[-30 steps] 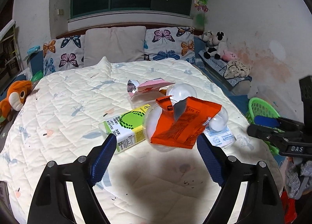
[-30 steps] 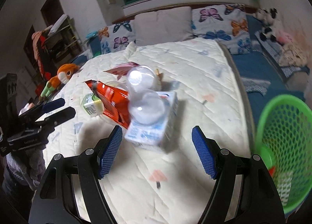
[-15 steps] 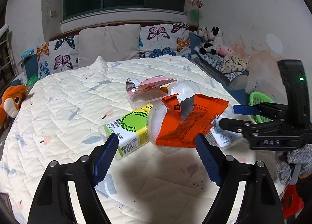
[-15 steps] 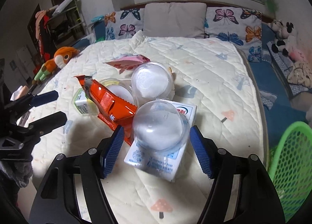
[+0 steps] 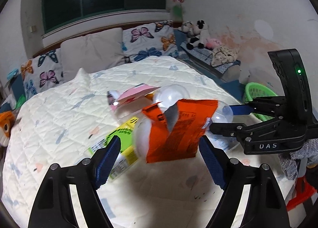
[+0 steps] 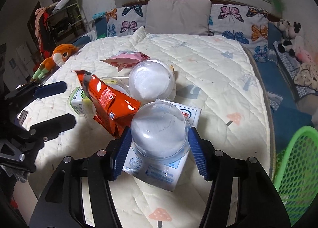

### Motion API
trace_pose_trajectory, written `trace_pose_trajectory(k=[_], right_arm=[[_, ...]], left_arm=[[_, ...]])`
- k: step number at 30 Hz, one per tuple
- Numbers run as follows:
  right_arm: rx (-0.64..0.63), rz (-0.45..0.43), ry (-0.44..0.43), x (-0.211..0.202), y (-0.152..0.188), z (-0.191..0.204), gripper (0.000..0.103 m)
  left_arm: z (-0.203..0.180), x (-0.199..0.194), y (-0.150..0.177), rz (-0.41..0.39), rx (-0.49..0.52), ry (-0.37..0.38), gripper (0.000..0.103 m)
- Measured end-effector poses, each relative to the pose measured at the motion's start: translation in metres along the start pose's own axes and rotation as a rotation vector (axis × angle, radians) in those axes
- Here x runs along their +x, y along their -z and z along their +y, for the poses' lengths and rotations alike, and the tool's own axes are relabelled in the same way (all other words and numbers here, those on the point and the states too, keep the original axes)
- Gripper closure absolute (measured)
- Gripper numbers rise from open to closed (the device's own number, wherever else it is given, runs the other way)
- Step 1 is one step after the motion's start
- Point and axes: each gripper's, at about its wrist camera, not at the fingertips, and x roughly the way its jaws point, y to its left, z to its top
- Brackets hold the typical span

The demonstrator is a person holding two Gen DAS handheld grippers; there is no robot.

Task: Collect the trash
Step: 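Grasp the clear plastic lid with the right gripper, then carry the clear lid to the basket while the left gripper grasps the orange wrapper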

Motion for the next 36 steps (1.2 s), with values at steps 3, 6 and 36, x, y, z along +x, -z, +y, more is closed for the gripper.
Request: trace_pose_trajectory(k=[3,6,36], right_arm=[[0.014,-0.005,-0.007,-0.004,0.001,-0.003,0.044],[0.031,-0.018,-0.007,-0.012,0.003,-0.006,0.044],[0.175,-0.069,0.012,-0.060,0.033,-0.047,0.044]], left_arm=[[-0.004,0.007,-0.006,0.000,0.033,0.015,0.025],[-0.006,0.014,-0.014,-0.003,0.055,0.033,0.025],[-0.015,0.058,-0.043,0.011,0.104,0.128,0.072]])
